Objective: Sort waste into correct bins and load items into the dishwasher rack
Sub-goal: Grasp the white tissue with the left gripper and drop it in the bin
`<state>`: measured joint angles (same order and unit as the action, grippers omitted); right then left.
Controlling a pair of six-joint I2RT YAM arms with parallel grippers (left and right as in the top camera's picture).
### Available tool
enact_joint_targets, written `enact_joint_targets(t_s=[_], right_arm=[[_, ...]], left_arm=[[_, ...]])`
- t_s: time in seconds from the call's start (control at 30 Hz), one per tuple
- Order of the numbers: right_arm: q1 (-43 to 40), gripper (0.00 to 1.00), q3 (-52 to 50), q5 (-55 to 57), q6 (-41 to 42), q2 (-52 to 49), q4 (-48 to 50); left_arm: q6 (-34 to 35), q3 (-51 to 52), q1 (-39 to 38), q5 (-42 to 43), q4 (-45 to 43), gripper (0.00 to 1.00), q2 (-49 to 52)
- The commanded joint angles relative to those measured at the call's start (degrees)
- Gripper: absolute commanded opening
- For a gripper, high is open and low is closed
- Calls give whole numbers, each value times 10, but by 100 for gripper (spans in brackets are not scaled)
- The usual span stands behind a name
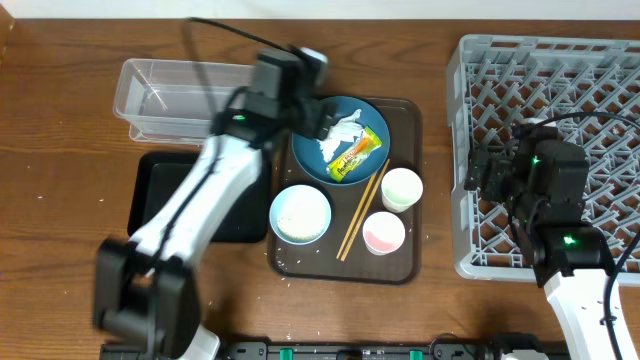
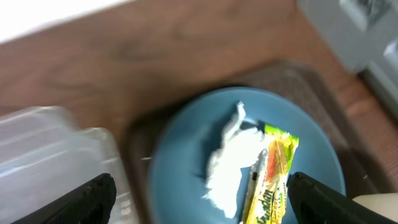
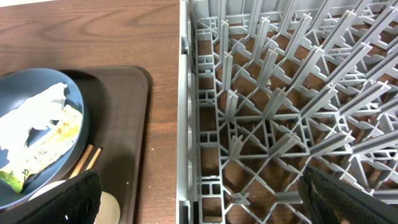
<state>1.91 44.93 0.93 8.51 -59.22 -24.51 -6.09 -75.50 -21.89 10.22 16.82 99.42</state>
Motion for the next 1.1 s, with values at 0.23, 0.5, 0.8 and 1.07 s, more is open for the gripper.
enact_joint_targets(t_s=[0.23, 0.5, 0.8, 1.07], right_arm=[[5, 99, 12, 1, -2, 1, -4], [5, 99, 12, 2, -2, 1, -7], [5, 99, 12, 2, -2, 1, -7], [5, 99, 12, 2, -2, 1, -6]], left_arm=[[-18, -7, -37, 9, -60, 90, 154], [-18, -7, -37, 9, -54, 22, 174], [-18, -7, -10, 0, -19, 6, 37], [-17, -7, 66, -95, 45, 6, -57]])
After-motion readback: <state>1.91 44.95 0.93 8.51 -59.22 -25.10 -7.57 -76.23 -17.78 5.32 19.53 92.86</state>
